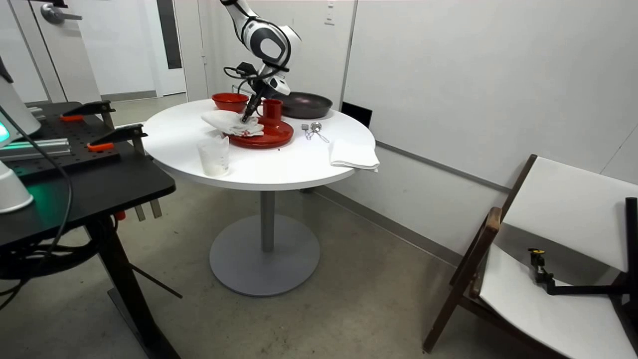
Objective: Use the white towel on the left to wipe the red plate, place the towel back on the left side of the table
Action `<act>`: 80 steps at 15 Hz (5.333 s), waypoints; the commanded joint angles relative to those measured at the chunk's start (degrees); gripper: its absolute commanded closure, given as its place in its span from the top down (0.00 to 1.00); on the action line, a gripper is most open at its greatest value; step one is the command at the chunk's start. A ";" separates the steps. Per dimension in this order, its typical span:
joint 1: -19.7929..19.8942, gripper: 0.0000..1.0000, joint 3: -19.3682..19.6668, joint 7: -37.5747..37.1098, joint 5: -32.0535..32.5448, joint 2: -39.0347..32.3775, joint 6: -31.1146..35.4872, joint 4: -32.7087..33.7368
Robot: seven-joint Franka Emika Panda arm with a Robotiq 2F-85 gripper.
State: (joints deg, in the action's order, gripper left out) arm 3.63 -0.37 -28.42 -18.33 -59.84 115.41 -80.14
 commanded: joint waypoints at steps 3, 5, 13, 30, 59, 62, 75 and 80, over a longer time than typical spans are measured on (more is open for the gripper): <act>3.39 0.02 -3.98 11.87 -3.84 -2.95 -6.21 5.71; 2.89 0.02 -3.20 13.00 -2.58 -3.71 -8.05 7.18; -2.00 0.02 4.15 5.75 5.51 -7.34 -11.22 11.62; -15.02 0.03 16.46 -14.76 29.04 -9.39 8.71 9.89; -3.46 0.03 -0.33 6.75 9.81 -1.57 12.86 1.52; -1.39 0.03 -1.97 10.14 6.98 -1.55 8.84 2.02; -8.14 0.03 6.84 1.53 12.73 -1.87 13.24 0.62; -5.30 0.03 2.02 6.66 8.89 -0.58 13.88 -0.06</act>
State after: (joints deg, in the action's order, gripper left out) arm -3.50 4.57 -25.14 -7.06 -61.67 127.96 -78.17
